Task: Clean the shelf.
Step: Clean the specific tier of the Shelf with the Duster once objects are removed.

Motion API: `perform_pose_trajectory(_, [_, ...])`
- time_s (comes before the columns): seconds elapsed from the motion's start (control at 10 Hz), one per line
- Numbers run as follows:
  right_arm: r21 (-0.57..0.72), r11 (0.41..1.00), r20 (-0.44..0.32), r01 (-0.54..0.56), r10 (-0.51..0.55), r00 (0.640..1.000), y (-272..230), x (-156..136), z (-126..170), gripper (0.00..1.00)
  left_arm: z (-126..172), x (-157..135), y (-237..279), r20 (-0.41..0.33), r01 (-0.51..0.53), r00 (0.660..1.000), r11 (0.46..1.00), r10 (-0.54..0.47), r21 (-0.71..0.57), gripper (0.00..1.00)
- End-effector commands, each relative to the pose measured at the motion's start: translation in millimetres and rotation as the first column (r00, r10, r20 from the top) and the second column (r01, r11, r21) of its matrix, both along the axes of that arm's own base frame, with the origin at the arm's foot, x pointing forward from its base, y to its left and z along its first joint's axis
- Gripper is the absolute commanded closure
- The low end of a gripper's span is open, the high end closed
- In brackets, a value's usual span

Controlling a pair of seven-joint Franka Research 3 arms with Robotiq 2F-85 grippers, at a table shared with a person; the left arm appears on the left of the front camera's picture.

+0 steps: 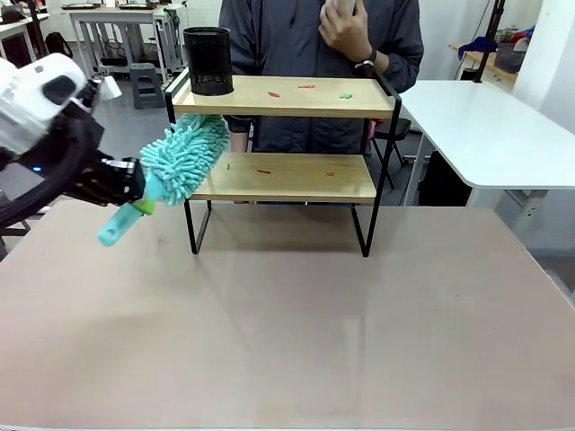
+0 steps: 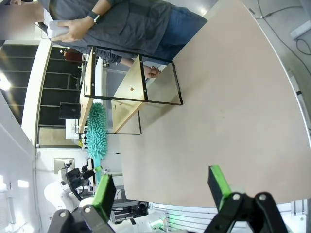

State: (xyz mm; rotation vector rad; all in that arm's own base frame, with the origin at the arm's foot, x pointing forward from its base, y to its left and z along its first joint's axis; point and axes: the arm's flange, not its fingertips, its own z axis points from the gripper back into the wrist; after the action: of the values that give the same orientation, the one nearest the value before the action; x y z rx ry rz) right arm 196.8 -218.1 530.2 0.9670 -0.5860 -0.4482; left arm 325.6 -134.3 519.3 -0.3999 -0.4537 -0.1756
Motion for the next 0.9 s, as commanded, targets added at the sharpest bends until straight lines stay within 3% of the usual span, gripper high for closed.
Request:
perform_pose_trajectory(0.0, [-0.001,1.000,0.029,-0.010,0.010,1.000,-0.6,1.3,1.9,0.00,-1.8,29.3,-20.5,-0.025,-0.051,0.998,0.998,0.052,0.028,0.88])
perform_pose_trajectory(0.4, [-0.001,1.000,0.029,-0.010,0.010,1.000,-0.6,1.3,1.9,0.00,-15.7,72.7,-47.0,-0.055,-0.155,0.986,0.988,0.156,0.029,0.88])
perform_pose_trajectory(0.6, [-0.001,1.000,0.029,-0.010,0.010,1.000,-0.6,1.3,1.9,0.00,-23.4,80.1,-58.6,-0.103,-0.107,0.988,0.993,0.112,0.056,0.88])
perform_pose_trajectory(0.8, [-0.001,1.000,0.029,-0.010,0.010,1.000,-0.6,1.3,1.9,0.00,-25.8,86.0,-73.0,-0.099,-0.067,0.993,0.996,0.072,0.057,0.88])
